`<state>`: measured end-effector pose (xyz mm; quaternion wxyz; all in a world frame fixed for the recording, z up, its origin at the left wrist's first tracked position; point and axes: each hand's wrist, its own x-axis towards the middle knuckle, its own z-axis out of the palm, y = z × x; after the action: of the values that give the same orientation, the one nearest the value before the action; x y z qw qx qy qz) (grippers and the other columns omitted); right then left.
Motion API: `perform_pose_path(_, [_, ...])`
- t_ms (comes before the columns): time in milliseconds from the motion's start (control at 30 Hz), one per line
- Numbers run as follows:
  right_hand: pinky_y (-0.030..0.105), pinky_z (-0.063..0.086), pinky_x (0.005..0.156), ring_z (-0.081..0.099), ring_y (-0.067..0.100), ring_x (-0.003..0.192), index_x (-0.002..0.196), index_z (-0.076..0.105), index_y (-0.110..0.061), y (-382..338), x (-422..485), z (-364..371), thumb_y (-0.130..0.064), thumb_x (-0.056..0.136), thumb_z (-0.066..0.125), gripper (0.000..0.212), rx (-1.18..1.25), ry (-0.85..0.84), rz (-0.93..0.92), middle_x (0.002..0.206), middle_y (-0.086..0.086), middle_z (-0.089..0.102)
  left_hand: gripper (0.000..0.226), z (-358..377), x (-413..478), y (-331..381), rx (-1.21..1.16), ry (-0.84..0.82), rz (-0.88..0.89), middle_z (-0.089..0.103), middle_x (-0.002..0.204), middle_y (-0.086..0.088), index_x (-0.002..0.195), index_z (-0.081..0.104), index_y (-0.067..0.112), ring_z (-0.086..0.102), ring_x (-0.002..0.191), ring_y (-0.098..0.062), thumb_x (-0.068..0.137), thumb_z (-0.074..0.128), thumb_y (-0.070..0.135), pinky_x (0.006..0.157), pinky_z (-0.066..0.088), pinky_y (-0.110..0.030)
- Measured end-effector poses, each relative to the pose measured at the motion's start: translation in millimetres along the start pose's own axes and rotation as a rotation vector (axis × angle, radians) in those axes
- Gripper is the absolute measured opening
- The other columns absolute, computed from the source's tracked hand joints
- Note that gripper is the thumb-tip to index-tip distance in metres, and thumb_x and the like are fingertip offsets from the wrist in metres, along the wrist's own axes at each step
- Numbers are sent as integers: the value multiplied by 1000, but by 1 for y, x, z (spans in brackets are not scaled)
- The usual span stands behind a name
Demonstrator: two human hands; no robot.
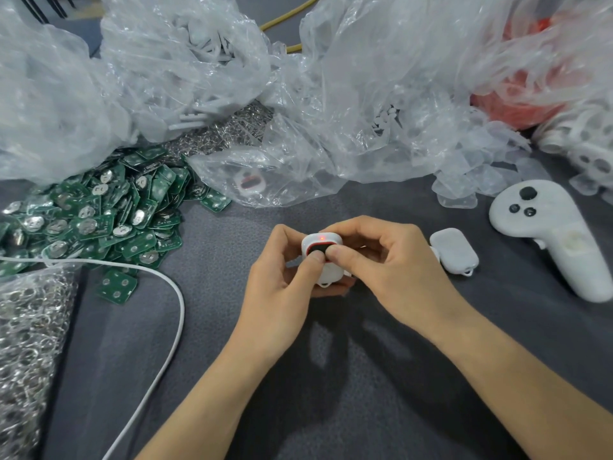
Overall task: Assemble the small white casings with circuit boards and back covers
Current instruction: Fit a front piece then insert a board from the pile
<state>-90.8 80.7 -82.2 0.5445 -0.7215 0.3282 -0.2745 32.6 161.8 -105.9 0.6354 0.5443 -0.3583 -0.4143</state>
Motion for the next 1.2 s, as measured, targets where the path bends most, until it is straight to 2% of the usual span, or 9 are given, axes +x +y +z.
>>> perform_pose_path(367, [22,55,73,69,8,86,102,72,-18,4,0,-1,-12,86,67,18,43,-17,-9,89,-5,73,5,1,0,1,61,-3,36,69,83,2,85,51,10,72,73,-20,84,51,15,62,59,-31])
perform_pose_path(467, [19,53,69,69,7,83,102,71,-18,3,0,0,-10,86,66,18,85,-35,-5,88,-5,73,6,0,0,1,79,33,60,68,83,-4,85,51,7,72,71,-22,84,53,13,59,58,-32])
perform_pose_path(533, [19,53,69,69,8,84,102,71,-18,3,0,0,-9,86,66,19,92,-29,-3,88,-4,73,5,0,0,1,74,39,60,68,85,-8,86,53,8,72,74,-24,89,56,9,61,59,-34])
perform_pose_path(633, [20,55,74,69,7,87,103,71,-19,2,1,-1,-10,85,67,21,80,-14,-8,90,-5,73,8,0,0,1,45,18,19,70,86,-4,89,55,7,73,78,-23,95,51,3,64,59,-33])
perform_pose_path(700, [22,55,79,68,7,89,106,70,-22,2,1,0,-12,82,71,26,66,-26,-7,94,-7,72,3,1,1,2,-14,27,-3,70,88,-6,90,54,7,72,80,-23,93,54,8,65,58,-32])
perform_pose_path(767, [22,54,83,66,7,93,112,66,-26,2,1,0,-14,79,74,36,12,-50,-8,99,-10,70,15,1,2,4,-75,44,-17,70,93,-15,93,54,6,72,84,-27,89,62,17,64,58,-33])
perform_pose_path(900, [22,53,84,66,5,92,112,65,-28,4,1,1,-9,81,71,37,-38,-68,2,97,-10,71,26,4,2,4,-114,53,-17,72,89,-21,96,53,4,72,82,-31,80,56,24,63,58,-31])
perform_pose_path(1067, [16,51,77,64,2,85,105,68,-23,6,2,10,-10,81,69,27,-181,29,-19,93,-7,70,8,5,1,-2,-51,89,19,74,85,-14,93,53,4,73,79,-24,91,52,12,63,57,-24])
perform_pose_path(1200, [19,52,79,65,5,86,105,69,-19,7,6,7,-7,82,67,26,-125,-9,10,94,-3,69,18,7,-1,-2,-7,73,88,75,87,-7,93,52,7,73,82,-21,84,54,22,67,57,-22])
